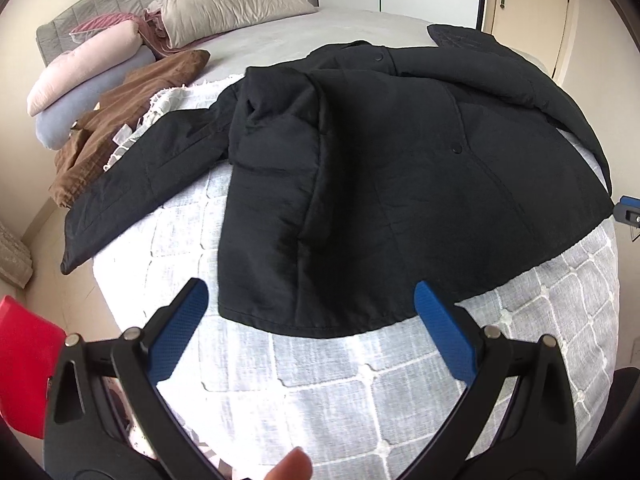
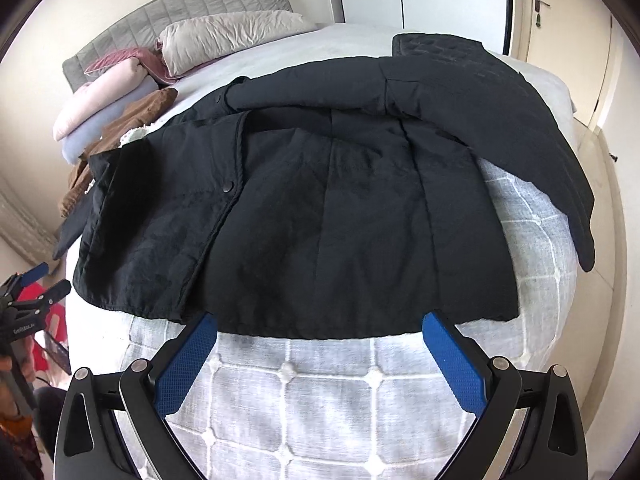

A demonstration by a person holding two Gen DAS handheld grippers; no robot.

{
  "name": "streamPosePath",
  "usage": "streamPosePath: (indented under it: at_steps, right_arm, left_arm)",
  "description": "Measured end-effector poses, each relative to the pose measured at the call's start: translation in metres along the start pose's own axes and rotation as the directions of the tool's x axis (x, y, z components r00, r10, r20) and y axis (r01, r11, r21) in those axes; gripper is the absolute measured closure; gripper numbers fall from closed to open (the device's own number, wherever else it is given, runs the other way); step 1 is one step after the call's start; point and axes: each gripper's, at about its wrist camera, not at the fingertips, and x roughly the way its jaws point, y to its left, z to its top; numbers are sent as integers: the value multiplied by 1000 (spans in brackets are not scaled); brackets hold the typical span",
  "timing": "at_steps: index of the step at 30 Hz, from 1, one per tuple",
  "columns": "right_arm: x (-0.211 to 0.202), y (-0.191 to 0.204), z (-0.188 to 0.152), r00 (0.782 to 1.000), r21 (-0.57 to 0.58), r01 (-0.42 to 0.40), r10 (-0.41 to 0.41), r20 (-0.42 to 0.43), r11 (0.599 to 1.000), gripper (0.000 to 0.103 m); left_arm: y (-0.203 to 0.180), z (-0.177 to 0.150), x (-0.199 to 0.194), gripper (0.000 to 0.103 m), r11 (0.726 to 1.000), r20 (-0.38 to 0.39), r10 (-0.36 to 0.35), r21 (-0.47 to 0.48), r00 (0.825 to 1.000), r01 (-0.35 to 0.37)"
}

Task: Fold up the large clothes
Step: 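Grasp the jacket hem with the left gripper while the right gripper grasps the hem beside it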

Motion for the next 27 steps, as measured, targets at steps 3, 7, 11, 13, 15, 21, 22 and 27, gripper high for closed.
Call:
streamPosePath:
  at_steps: [3,7,11,13,15,21,22,27]
  right_arm:
    - [0,-42,17,1000,17,10,-10,1,1000,0]
    - [13,-99,31,1000,112,2,0,-14,994,0]
    - [47,-143,31,996,222,-53,67,-57,974,6]
    - [62,-153,28,991,264,-103,121,-56,959,13]
    - [66,-154,24,988,281,-140,151,-20,949,18]
    - [84,-137,26,974,329,-207,226,-20,921,90]
    - [82,-130,26,974,316,-210,226,-15,925,91]
    - [42,-100,33,971,217,-238,236,35,947,95]
  left_arm:
    - [38,12,22,3,994,-47,-93,-68,995,90]
    - [75,22,62,14,953,-71,-277,-145,958,265]
    - [83,23,103,20,907,-95,-408,-155,908,391]
    - [79,20,118,26,873,-118,-476,-184,872,452]
    - [70,16,126,31,852,-125,-511,-201,850,483]
    - [43,1,112,82,796,-128,-587,-271,799,541]
    - [37,-1,107,87,798,-140,-585,-277,799,535]
    - [1,2,31,91,786,-116,-612,-203,783,584]
